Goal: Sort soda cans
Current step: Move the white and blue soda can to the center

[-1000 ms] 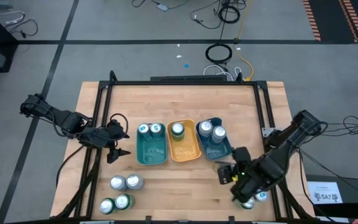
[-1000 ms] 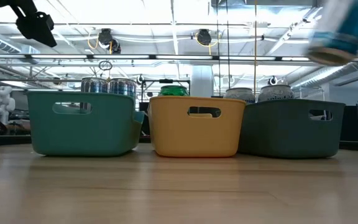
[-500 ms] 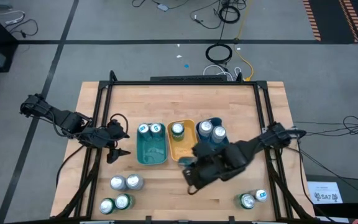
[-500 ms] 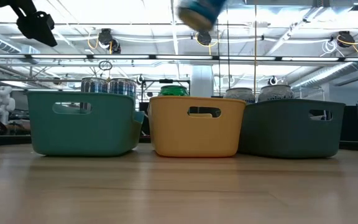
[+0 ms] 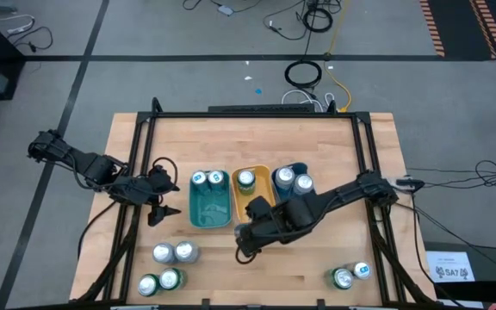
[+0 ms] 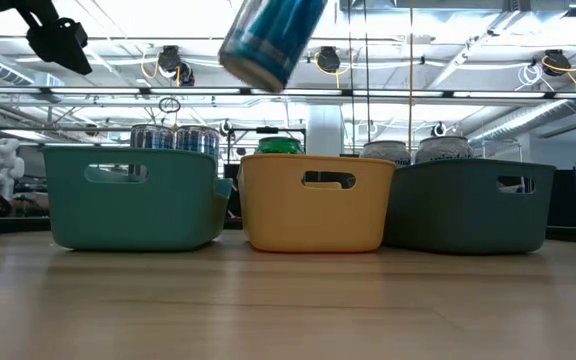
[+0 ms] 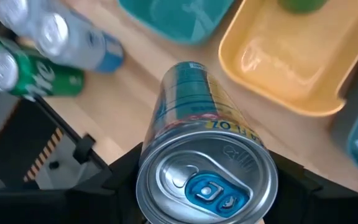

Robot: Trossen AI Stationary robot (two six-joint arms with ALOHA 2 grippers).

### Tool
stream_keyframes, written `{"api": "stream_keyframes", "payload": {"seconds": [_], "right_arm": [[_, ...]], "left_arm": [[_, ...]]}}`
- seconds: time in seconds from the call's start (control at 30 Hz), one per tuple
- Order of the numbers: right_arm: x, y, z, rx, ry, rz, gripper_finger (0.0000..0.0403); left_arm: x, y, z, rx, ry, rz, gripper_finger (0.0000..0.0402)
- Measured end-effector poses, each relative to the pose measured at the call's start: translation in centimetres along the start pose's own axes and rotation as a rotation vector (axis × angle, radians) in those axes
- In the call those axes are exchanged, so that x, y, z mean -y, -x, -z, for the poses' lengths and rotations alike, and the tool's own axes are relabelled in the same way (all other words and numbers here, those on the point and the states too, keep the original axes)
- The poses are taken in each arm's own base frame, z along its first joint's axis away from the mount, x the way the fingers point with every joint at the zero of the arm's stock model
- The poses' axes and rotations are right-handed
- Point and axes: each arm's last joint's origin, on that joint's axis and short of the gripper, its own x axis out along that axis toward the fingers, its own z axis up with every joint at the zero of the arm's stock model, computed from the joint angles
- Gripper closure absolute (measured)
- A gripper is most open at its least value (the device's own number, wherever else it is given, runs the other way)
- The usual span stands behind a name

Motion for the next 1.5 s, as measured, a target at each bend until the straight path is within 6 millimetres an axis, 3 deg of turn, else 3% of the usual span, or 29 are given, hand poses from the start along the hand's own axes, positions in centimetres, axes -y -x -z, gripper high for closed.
{"api": "stream_keyframes", "payload": {"seconds": [0.23,0.47,1.03,1.5], "right_arm": [[-0.7,-4.0,0.9,-0.117,-0.022,0.062,0.0181],[0.0,-6.8,2.0,-0.272,-0.112,0.223,0.0173],[1.2,-8.3,2.9,-0.260,-0.164,0.372,0.0160],[1.4,-8.7,3.1,-0.220,-0.124,0.388,0.0137]], "left_arm": [[0.0,0.0,0.0,0.000,0.000,0.000,0.0020],[0.0,0.0,0.0,-0.001,0.000,0.000,0.0020],[0.0,0.0,0.0,-0.001,-0.008,0.000,0.0020],[0.0,0.0,0.0,-0.001,-0.008,0.000,0.0020]]}}
